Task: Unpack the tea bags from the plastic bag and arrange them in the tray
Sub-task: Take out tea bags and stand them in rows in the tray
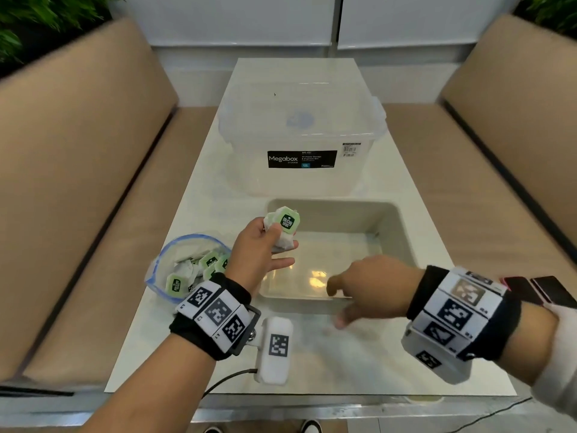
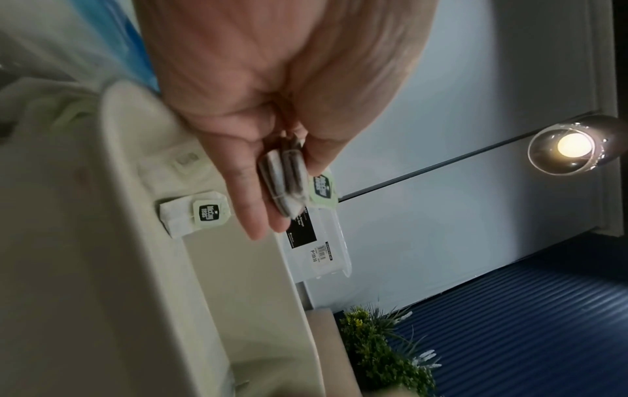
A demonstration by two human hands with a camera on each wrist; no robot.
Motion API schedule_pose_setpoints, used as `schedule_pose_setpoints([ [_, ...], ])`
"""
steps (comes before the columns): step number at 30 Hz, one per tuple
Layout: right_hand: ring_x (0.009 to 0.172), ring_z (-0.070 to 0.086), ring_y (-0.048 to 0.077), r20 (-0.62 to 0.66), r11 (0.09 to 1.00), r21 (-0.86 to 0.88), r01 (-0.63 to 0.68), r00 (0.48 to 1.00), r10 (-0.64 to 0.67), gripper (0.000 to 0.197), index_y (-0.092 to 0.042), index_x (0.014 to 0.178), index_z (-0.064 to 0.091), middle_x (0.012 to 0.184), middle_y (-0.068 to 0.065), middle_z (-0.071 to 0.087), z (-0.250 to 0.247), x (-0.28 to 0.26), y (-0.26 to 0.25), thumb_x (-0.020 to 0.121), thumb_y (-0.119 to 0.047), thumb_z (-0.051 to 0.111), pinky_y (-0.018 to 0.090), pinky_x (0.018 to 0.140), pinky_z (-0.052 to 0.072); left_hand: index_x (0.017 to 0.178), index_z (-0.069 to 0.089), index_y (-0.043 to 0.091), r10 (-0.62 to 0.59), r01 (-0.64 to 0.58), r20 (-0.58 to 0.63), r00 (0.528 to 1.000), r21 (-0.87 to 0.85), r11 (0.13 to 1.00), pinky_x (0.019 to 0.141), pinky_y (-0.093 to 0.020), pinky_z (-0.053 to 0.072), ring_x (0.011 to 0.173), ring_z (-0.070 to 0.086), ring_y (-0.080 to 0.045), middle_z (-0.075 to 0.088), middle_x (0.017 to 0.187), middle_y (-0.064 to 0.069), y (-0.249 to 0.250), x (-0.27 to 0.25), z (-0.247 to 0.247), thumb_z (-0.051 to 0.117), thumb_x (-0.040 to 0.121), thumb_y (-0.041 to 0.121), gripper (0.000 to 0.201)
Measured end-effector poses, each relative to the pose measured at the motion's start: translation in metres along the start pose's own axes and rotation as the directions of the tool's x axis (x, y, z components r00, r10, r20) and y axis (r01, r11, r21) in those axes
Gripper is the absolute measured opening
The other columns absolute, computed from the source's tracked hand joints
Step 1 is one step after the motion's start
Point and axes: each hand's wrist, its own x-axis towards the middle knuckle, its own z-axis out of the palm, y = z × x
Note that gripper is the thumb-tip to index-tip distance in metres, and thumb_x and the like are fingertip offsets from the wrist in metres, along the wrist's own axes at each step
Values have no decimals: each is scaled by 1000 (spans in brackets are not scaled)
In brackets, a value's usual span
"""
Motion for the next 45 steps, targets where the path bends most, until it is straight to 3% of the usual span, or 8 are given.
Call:
schedule_pose_setpoints([
  [2,94,61,22,-160,992,104,-69,983,85,51,-25,111,58,102,-1,66,-17,6,7,85,-67,43,31,75,45,105,53,12,15,-15,-2,1000,-9,1000,63,-30,60,86,69,-17,64,108,-12,1,1,3,44,98,19,13],
  [5,84,59,20,-454,927,366,-80,854,253,42,-20,102,53,88,-2,61,-41,20,16,87,-59,50,30,68,42,109,53,10,47,-47,-19,999,-1,999,66,-32,59,86,69,-17,64,105,-12,1,0,7,49,96,18,16],
  [8,71,60,15,-502,781,620,72,802,325,31,-19,97,53,83,-5,63,-52,34,15,80,-38,70,29,68,46,108,54,10,71,-71,-31,997,0,997,68,-34,60,91,66,-22,64,106,-14,1,-1,10,54,93,16,16],
  [13,59,66,18,-490,624,761,176,787,375,10,-12,81,63,63,-6,61,-55,46,13,79,-11,73,34,65,55,99,55,12,107,-106,-35,994,31,994,69,-35,60,83,64,-18,63,96,-9,3,-3,8,56,92,16,9],
  [20,62,64,17,-529,761,638,118,786,321,7,-12,85,69,71,-2,65,-73,63,28,79,-8,71,28,71,52,88,56,18,121,-117,-185,975,35,993,70,-34,54,79,67,-15,69,91,-3,0,-6,-12,41,98,19,18],
  [23,64,54,11,-480,885,466,-5,839,258,6,-18,84,71,81,-3,67,-74,85,26,79,-15,72,28,70,50,85,55,18,114,-111,-180,977,29,993,71,-31,53,81,66,-17,69,87,-1,-6,-10,-10,41,98,17,19],
  [27,80,59,19,-405,958,273,-88,893,197,9,-22,86,70,89,-1,68,-68,117,16,81,-15,66,26,65,39,87,54,17,65,-74,-186,980,-41,996,68,-29,53,82,67,-18,69,87,-3,-11,-10,-10,41,98,17,17],
  [45,88,62,26,-383,984,51,-173,906,179,19,-16,104,66,101,6,66,-53,155,6,90,-20,55,28,68,41,89,57,20,38,-44,-176,984,-33,998,77,-37,55,83,68,-20,69,86,-2,-12,-6,-14,42,98,19,17],
])
